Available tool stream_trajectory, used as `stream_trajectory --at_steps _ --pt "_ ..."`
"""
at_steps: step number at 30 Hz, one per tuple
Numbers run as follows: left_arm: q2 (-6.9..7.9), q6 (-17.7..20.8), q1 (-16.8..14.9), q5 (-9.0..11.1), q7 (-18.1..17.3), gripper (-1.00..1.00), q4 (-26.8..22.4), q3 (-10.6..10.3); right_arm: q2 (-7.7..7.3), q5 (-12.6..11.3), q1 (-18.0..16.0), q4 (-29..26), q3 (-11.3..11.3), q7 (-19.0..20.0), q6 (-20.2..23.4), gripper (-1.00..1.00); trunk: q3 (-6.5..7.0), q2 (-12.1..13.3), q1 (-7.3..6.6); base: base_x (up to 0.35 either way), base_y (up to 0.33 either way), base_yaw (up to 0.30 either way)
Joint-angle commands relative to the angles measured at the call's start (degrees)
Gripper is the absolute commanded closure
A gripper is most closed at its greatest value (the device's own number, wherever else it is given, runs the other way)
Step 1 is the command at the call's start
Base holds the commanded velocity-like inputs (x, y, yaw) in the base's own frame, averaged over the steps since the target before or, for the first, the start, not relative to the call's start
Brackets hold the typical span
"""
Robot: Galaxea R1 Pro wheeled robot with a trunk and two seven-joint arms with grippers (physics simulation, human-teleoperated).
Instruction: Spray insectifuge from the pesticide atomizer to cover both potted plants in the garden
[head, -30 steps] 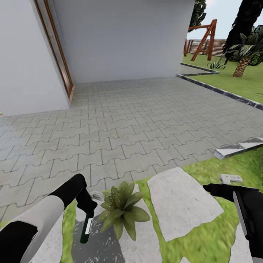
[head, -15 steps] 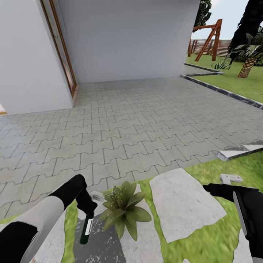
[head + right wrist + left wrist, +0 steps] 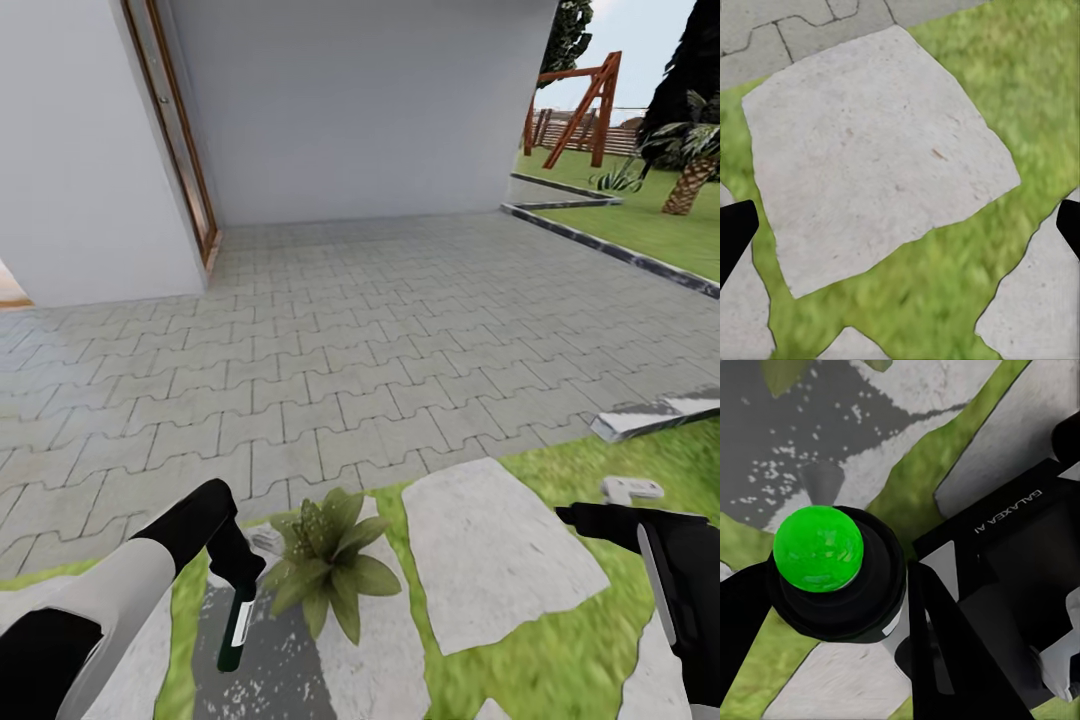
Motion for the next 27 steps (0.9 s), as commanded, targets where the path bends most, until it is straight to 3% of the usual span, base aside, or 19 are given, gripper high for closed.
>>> stream_trajectory --at_steps 1,8,20,27 --pt "0.05 0.34 -0.03 -0.5 -0.58 1.0 -0.1 -0.11 0.0 0.61 -0.03 -0.06 -0.04 0.58 0.19 -1.0 -0.05 -0.03 -0.02 -0.051 -0.087 0.128" --pt "0.14 0.33 -0.03 -0.5 -0.58 1.0 -0.1 -0.06 0.0 0.64 -0.03 0.02 -0.04 0.58 0.19 -1.0 -0.05 -0.03 -0.02 -0.012 -0.021 0.04" --pt "0.17 0.37 -0.03 -0.5 -0.58 1.0 -0.1 -0.06 0.0 0.68 -0.01 0.1 0.05 0.57 0.19 -1.0 -0.05 -0.03 -0.02 0.0 -0.001 0.208" --pt "0.0 0.48 -0.03 -0.44 -0.58 1.0 -0.02 -0.12 0.0 0.65 -0.03 0.12 -0.02 0.63 0.19 -1.0 -0.05 -0.03 -0.02 0.0 0.0 0.046"
